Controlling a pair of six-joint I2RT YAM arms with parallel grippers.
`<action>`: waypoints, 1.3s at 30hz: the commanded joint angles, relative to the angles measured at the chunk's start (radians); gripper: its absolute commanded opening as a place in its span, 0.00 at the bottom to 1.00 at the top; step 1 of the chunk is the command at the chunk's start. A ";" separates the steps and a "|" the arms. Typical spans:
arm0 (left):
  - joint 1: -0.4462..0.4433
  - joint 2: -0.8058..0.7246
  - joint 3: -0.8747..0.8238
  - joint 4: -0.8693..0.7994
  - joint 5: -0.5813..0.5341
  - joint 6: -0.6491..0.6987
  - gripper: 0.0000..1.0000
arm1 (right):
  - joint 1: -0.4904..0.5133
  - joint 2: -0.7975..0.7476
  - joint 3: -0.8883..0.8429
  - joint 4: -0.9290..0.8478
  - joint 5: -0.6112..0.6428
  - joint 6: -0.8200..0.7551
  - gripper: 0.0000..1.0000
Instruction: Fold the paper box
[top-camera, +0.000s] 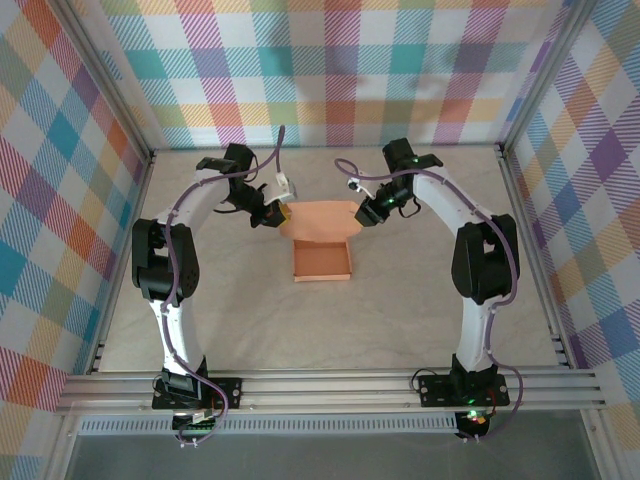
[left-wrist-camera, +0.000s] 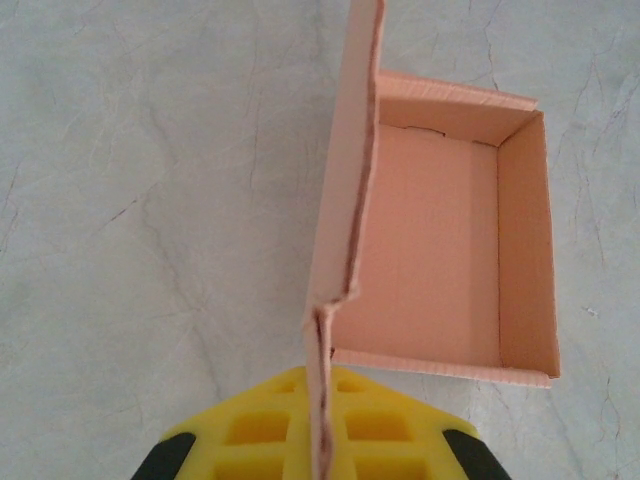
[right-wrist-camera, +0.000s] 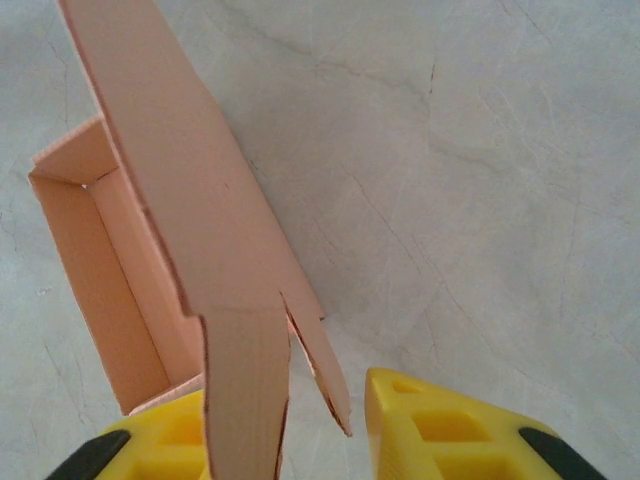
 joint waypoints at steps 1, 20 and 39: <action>-0.019 -0.038 -0.002 -0.024 0.022 0.026 0.00 | 0.005 0.017 0.031 -0.024 -0.034 -0.030 0.29; -0.027 -0.038 0.007 0.133 -0.007 -0.271 0.00 | 0.022 -0.108 -0.156 0.346 0.147 0.170 0.00; -0.227 -0.136 -0.195 0.632 -0.526 -0.979 0.00 | 0.126 -0.286 -0.369 0.628 0.491 0.610 0.00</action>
